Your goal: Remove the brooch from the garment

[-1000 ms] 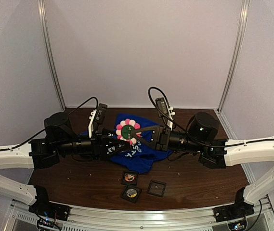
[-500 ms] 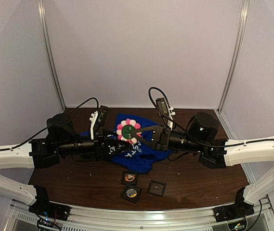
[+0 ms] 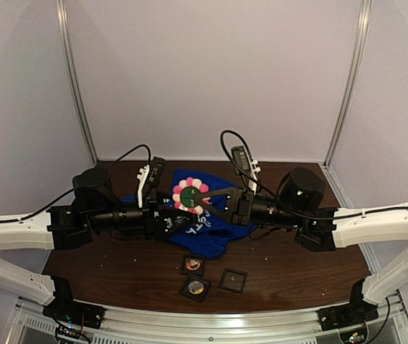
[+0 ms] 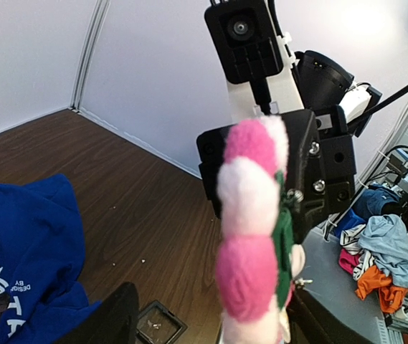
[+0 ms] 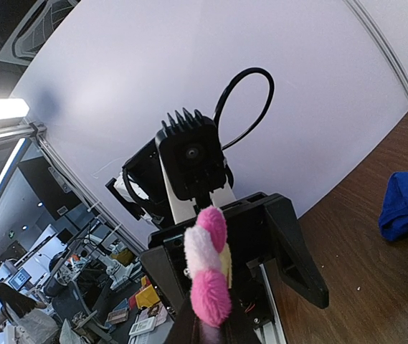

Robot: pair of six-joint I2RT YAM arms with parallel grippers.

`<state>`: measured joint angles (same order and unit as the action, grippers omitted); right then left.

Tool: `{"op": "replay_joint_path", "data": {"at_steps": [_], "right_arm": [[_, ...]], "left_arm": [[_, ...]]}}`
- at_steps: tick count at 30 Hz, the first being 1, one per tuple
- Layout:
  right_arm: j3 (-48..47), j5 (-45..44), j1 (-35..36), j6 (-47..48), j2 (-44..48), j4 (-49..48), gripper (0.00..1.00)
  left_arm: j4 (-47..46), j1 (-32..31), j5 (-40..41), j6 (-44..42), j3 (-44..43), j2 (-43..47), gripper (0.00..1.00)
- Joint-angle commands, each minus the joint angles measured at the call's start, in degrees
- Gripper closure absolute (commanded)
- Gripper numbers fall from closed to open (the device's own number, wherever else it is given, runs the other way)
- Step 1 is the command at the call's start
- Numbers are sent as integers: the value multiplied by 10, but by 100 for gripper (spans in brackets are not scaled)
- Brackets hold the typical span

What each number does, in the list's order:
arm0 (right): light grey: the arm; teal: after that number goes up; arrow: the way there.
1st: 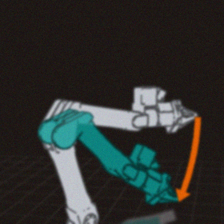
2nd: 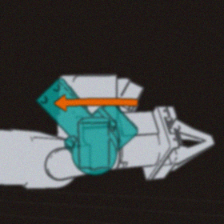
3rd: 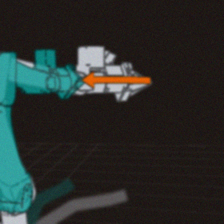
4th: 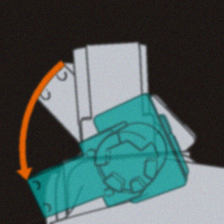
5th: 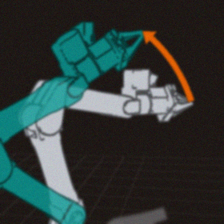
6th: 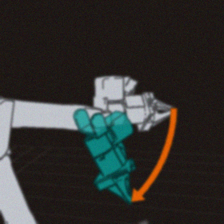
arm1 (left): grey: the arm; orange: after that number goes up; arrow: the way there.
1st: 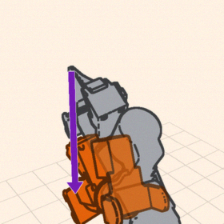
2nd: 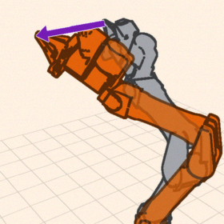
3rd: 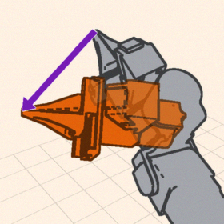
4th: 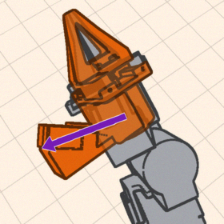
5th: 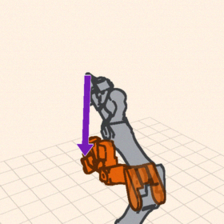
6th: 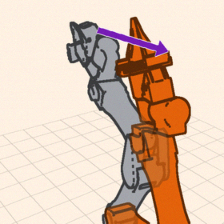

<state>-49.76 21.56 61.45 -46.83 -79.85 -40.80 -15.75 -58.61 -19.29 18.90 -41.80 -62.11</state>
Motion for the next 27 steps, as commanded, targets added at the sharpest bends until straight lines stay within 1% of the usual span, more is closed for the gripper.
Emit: {"op": "replay_joint_path", "data": {"at_steps": [1,6,13,17,21,27], "right_arm": [[8,5,0,-4,-4,-14,100],[9,6,0,-4,-3,-16,100],[12,4,0,-5,-1,-15,100],[12,4,0,-5,-1,-15,100],[13,2,0,-5,-1,-14,100],[14,2,0,-5,0,-14,100]], "left_arm": [[-54,-2,-23,10,-7,-1,29],[-72,-2,-14,26,-6,-4,29],[-70,-1,8,38,-7,-6,40],[-64,-2,21,37,-7,-2,45],[-63,-2,40,36,-2,6,48],[-58,-2,37,38,-5,7,50]]}}
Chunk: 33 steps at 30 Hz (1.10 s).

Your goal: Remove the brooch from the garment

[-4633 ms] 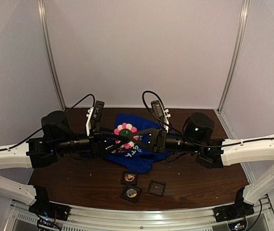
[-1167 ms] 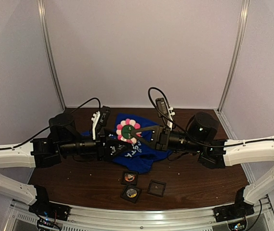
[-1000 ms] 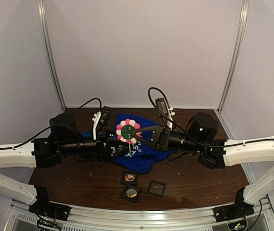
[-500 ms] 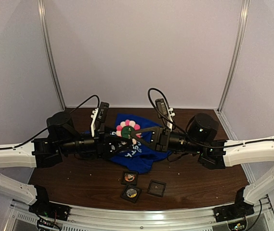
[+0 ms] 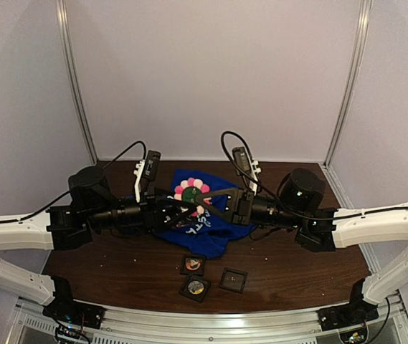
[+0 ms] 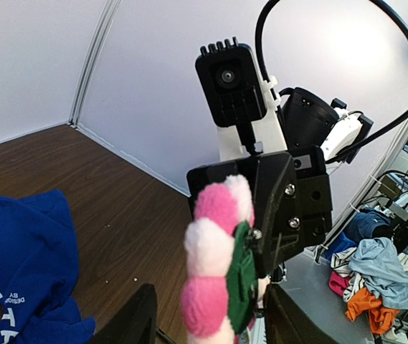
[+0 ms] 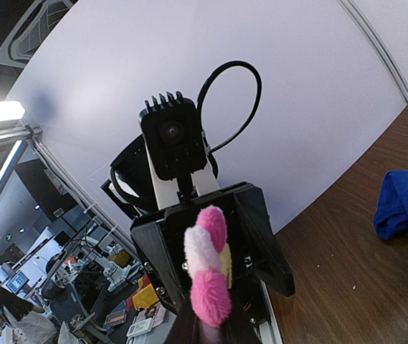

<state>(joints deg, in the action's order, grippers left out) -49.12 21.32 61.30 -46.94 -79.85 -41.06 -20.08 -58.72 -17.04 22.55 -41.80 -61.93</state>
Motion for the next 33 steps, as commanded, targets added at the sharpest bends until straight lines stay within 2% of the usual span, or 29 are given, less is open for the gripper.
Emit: {"op": "replay_joint_path", "data": {"at_steps": [1,14,17,26,33], "right_arm": [[8,6,1,-4,0,-11,100],[17,3,1,-4,3,-14,100],[20,-2,1,-2,5,-9,100],[22,-1,1,0,10,-7,100],[24,-1,1,0,12,-7,100]], "left_arm": [[-14,0,11,3,-6,3,51],[-29,-1,-13,31,-6,-4,60],[-39,-1,-17,42,-3,-4,67],[-62,-1,-46,74,-1,-14,68],[-97,-1,-66,104,10,-23,74]]}}
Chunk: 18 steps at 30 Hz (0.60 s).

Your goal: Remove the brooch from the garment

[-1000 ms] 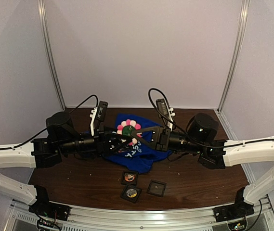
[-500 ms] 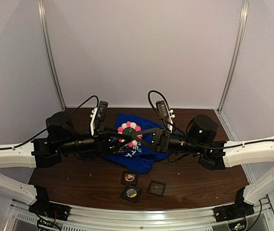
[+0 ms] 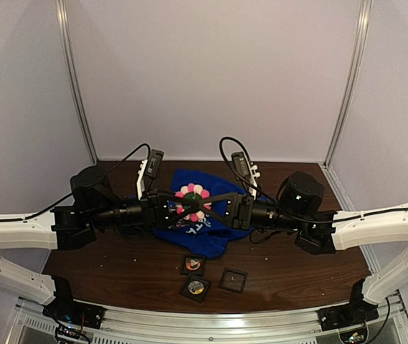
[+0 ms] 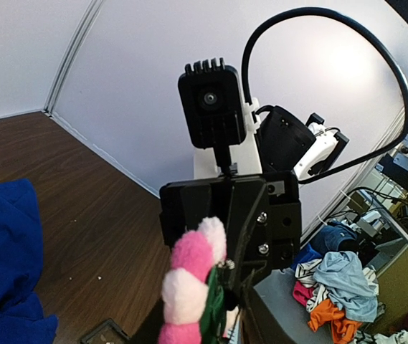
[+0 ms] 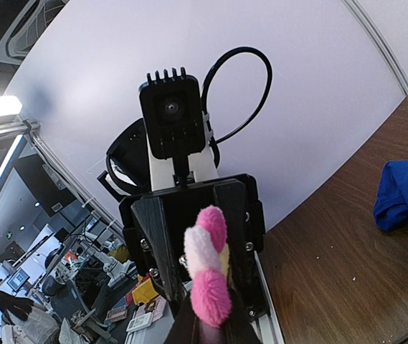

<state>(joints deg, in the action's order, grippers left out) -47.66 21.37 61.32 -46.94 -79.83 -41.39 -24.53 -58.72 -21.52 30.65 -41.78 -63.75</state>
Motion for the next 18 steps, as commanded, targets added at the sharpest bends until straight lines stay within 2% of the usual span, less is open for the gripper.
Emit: {"op": "replay_joint_path", "data": {"at_steps": [1,9,18], "right_arm": [[10,-1,1,0,13,-5,100],[13,-1,1,-1,17,-7,100],[11,20,1,4,13,-13,100]], "left_arm": [[-58,-1,-22,25,12,-5,75],[-71,-1,-34,35,18,-3,81],[-69,-1,-64,36,10,-3,83]]}}
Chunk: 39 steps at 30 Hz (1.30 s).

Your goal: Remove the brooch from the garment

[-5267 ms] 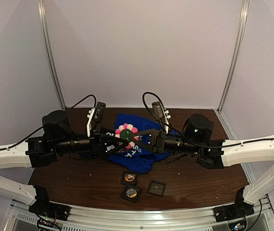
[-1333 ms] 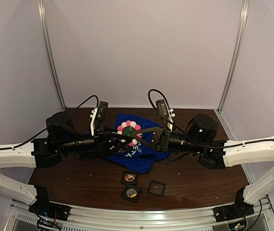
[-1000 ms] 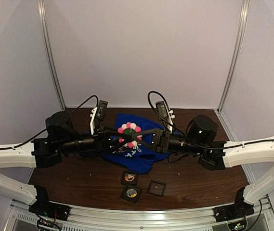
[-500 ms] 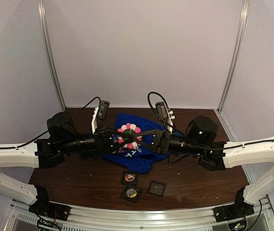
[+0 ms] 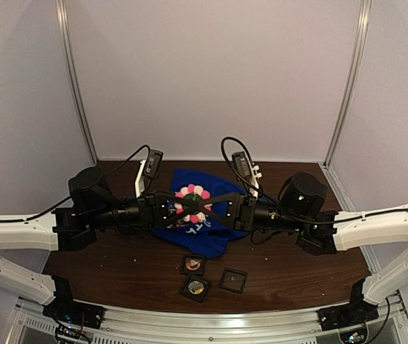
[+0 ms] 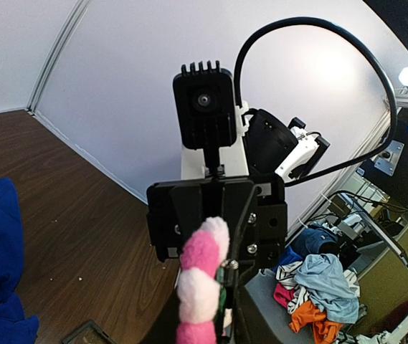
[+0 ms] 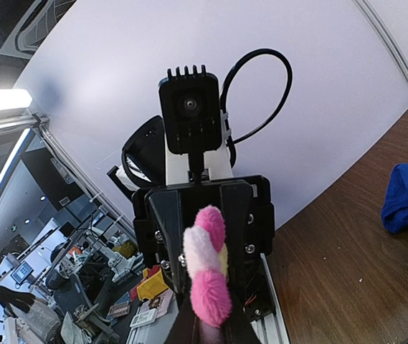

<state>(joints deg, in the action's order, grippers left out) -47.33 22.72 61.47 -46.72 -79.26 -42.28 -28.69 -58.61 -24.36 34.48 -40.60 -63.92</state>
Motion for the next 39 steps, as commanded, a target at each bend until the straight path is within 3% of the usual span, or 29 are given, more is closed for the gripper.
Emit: {"op": "replay_joint_path", "data": {"at_steps": [1,24,39], "right_arm": [[7,11,0,2,7,-4,100],[-12,67,0,11,-12,12,100],[-21,76,0,10,-25,26,100]], "left_arm": [[-24,-2,-39,-3,-4,-2,83],[13,-1,-134,-14,-42,-33,86],[93,-2,-172,-61,-80,-41,80]]}}
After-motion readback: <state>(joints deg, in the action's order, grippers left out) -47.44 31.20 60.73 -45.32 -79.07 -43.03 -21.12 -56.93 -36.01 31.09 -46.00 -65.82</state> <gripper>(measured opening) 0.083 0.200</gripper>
